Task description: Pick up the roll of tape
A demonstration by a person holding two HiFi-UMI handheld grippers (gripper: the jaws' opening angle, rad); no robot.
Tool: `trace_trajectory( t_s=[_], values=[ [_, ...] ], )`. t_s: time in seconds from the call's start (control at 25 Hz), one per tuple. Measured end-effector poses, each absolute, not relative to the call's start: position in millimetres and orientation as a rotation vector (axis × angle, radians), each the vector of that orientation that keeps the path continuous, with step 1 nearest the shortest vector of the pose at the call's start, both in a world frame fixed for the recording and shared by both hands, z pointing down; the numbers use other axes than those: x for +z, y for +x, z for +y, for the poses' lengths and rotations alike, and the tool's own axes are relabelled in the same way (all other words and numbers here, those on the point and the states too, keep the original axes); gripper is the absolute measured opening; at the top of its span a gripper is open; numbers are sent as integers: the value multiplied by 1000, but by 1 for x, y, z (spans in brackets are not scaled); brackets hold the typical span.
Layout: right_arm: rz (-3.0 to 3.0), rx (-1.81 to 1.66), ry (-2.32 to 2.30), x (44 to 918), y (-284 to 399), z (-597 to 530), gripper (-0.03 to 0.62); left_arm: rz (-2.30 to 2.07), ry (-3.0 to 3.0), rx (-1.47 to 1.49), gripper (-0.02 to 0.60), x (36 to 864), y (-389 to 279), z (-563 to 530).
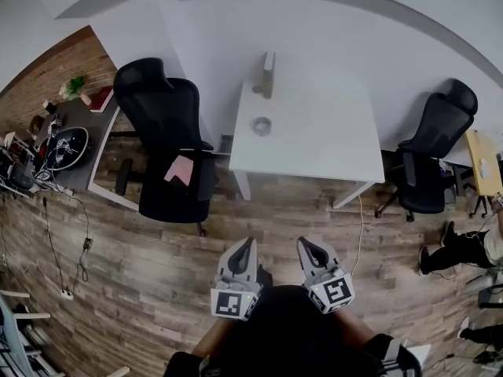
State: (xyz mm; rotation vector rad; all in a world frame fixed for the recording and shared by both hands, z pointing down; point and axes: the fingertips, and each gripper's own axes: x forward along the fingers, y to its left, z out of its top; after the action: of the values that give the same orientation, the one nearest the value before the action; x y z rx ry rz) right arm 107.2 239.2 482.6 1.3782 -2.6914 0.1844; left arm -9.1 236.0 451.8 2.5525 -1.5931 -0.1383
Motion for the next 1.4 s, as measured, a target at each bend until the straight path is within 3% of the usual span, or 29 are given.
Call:
trace_trajectory(
  t_s=[0.72, 1.4],
  values=[
    [-2705, 266, 1336, 505, 31, 95, 12, -1596, 2513, -64, 17, 482, -80, 110],
    [-2746, 277, 1254, 514, 50, -86, 12, -1625, 2517, -44, 17, 467, -48, -65]
  ],
)
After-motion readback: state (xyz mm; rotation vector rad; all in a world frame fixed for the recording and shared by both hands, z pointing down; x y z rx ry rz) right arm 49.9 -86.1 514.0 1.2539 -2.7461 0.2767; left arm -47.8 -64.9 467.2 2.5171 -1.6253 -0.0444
